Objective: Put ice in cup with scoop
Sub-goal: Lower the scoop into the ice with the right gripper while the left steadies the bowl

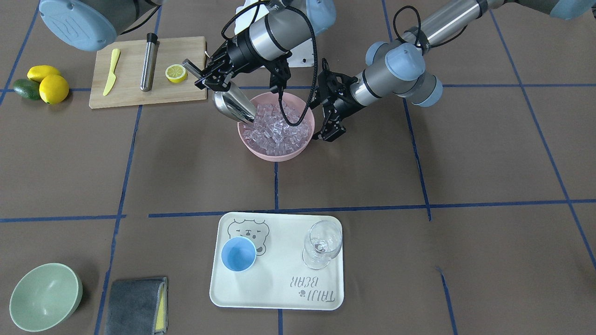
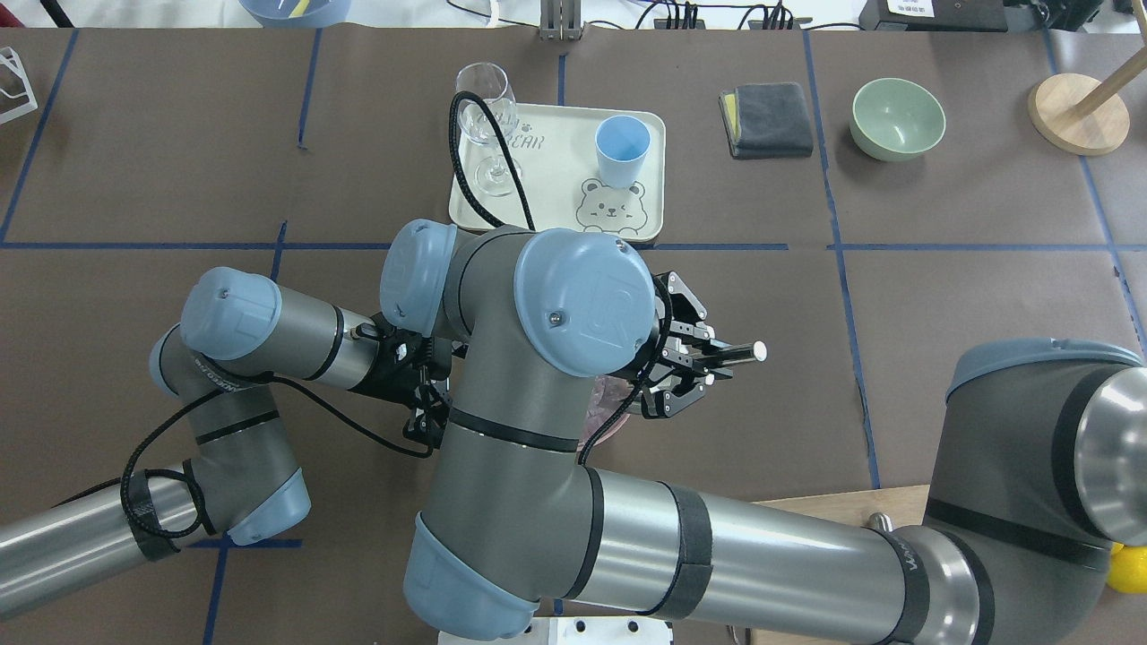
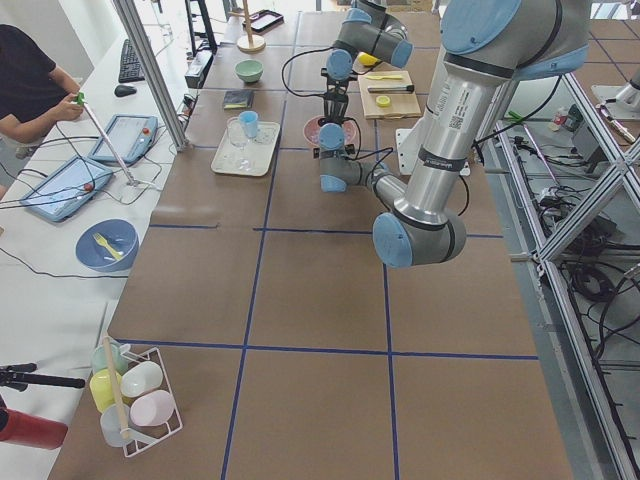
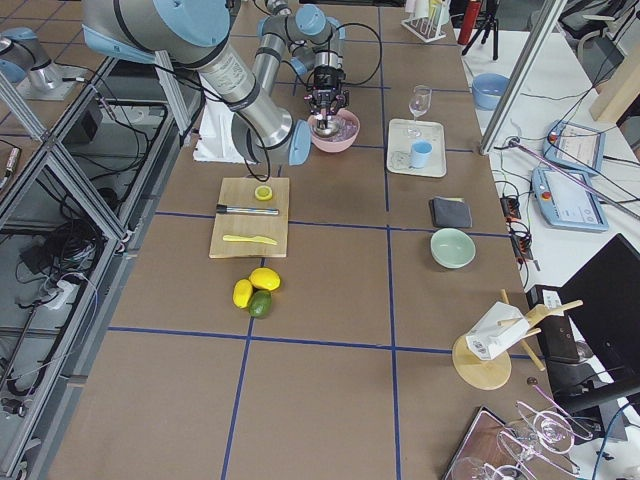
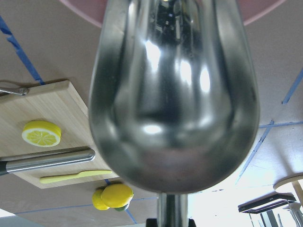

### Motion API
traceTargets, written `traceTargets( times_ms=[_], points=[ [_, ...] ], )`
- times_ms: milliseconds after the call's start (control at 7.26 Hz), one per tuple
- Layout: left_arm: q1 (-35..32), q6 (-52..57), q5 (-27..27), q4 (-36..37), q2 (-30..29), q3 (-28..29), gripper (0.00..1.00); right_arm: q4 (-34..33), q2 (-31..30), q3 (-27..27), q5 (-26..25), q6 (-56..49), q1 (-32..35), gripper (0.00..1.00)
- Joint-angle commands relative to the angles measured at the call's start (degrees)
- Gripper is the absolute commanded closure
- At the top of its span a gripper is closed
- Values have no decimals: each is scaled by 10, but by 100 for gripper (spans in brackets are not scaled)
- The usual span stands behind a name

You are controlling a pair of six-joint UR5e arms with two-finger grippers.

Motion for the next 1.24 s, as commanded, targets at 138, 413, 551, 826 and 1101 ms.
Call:
traceTargets(
  times_ms=[138,413,551,826,1101],
  points=[
    [0,-2,0,-1,0,1,0,39,-4,-17,-1,0,-2,100],
    [0,-2,0,-1,0,1,0,74,-20,-7,-1,-1,-1,100],
    [0,-2,0,-2,0,1,0,97,-34,6,2,0,-1,100],
    [0,-2,0,-2,0,1,0,137,-103,94,6,8,0,100],
    [0,-2,0,-1,0,1,0,167,-121,108,7,8,0,100]
  ],
)
